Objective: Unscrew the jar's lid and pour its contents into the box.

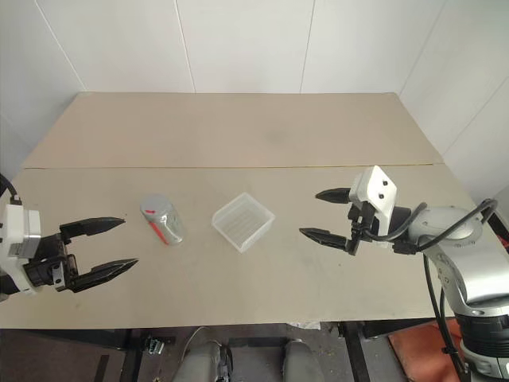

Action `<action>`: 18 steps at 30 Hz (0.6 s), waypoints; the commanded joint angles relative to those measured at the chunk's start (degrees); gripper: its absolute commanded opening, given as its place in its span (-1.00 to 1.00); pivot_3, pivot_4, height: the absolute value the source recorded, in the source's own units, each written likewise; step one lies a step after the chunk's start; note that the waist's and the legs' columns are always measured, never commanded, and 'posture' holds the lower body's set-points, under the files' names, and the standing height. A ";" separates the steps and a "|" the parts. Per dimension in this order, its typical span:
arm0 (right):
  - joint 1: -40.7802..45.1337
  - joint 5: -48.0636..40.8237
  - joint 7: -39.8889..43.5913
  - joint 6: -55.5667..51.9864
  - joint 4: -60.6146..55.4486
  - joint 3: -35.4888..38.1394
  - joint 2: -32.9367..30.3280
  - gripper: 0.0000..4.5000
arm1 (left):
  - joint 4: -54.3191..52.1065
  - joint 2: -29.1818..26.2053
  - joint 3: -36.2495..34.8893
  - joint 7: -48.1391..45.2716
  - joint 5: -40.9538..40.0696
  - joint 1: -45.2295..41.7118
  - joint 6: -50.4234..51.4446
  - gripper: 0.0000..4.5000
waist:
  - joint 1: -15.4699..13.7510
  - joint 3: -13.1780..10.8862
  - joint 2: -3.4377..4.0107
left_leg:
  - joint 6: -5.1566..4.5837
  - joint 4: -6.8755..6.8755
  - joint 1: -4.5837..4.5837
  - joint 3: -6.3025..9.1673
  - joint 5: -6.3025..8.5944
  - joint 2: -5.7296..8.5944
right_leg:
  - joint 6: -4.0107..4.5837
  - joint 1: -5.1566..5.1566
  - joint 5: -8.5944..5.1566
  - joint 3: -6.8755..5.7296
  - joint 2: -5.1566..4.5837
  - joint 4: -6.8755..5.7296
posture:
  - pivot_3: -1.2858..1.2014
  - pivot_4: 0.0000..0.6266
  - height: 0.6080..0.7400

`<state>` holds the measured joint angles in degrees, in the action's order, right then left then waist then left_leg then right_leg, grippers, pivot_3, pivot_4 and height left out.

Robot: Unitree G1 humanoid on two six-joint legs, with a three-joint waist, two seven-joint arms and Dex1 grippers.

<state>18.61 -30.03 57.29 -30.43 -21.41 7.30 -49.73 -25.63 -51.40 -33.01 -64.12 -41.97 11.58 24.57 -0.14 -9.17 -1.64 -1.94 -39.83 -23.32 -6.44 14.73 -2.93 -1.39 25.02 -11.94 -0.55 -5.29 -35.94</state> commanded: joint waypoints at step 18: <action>7.79 1.49 6.79 5.44 3.89 -4.56 0.84 1.00 | -5.31 16.07 5.57 18.94 13.99 6.59 -7.47 0.98 | 0.09 0.00 -0.01 | -0.01 0.00 0.03 0.04 0.00 0.01 | 0.01 -0.06 0.01 0.01 0.00 0.04 | 0.03 -0.52 1.00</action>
<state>25.09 -28.66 63.49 -27.07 -17.35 2.71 -49.13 -29.42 -35.99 -28.37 -47.60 -29.24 18.15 18.15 -0.05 -9.16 -1.65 -1.94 -39.83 -23.30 -6.40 14.74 -2.91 -1.38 24.95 -11.93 -0.53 -5.30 -35.91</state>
